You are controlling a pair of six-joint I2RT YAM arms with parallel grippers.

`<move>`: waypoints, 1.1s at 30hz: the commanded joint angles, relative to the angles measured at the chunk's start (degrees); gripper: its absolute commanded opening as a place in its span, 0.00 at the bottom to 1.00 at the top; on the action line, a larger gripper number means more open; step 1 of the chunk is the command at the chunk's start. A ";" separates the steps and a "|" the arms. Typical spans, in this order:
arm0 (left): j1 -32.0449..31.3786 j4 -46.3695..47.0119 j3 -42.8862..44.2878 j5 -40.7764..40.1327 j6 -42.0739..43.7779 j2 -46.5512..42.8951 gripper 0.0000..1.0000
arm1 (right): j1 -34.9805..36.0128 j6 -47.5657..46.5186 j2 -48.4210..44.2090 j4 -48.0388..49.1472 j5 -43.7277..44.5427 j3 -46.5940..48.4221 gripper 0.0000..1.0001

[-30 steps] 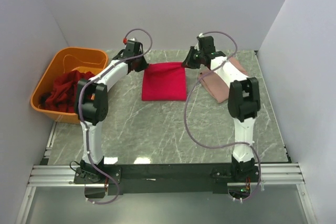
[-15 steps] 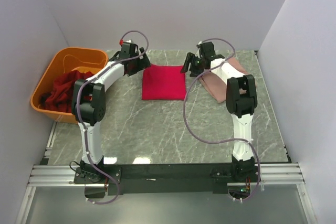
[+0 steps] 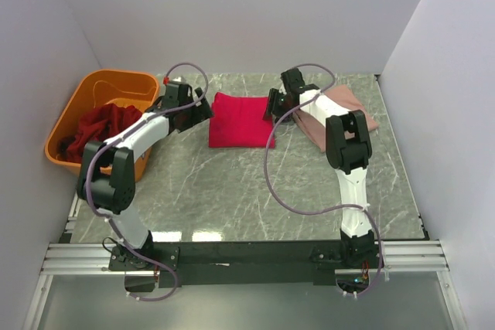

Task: Fold and stack the t-shirts
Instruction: Neatly place the folded tshirt to the corner

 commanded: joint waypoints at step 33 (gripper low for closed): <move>-0.18 -1.93 -12.09 -12.99 -0.60 -19.92 0.99 | 6.56 -39.03 -21.09 1.07 38.24 -13.32 0.00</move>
